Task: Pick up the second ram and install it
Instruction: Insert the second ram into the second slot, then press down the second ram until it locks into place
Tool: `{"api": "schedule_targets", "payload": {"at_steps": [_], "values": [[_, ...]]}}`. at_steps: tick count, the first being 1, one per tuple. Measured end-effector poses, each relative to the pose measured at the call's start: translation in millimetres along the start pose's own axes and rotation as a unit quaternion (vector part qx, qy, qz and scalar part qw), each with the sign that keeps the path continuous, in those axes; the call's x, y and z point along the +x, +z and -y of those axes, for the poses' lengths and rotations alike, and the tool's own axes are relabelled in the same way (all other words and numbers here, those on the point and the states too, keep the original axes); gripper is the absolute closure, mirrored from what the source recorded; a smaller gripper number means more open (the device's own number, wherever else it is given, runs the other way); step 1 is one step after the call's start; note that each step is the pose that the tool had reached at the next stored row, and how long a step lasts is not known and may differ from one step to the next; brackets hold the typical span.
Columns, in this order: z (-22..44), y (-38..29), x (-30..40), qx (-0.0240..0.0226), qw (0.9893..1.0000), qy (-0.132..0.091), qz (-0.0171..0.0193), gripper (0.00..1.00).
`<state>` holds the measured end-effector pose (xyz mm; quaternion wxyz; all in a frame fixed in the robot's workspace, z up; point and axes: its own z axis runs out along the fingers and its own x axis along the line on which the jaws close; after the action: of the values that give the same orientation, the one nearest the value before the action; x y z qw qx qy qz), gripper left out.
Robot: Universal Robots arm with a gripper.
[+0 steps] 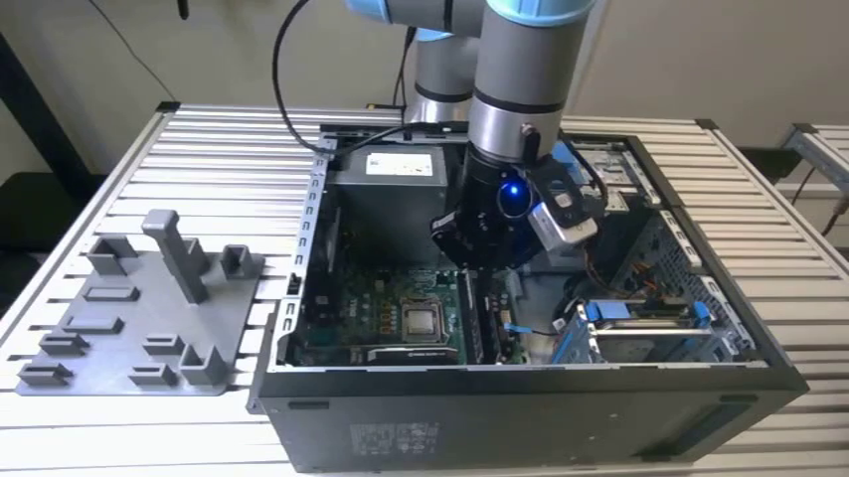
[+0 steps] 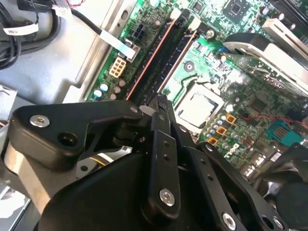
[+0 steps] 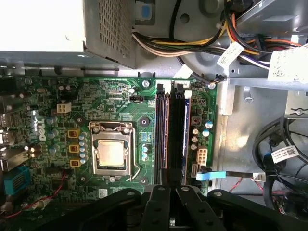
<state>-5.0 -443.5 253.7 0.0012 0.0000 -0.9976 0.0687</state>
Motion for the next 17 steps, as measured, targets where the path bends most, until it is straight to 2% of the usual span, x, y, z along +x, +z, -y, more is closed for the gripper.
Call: {"api": "schedule_targets", "payload": {"at_steps": [17], "values": [[0.2,-1.4,0.0,0.0,1.0,0.0,0.0,0.89]]}}
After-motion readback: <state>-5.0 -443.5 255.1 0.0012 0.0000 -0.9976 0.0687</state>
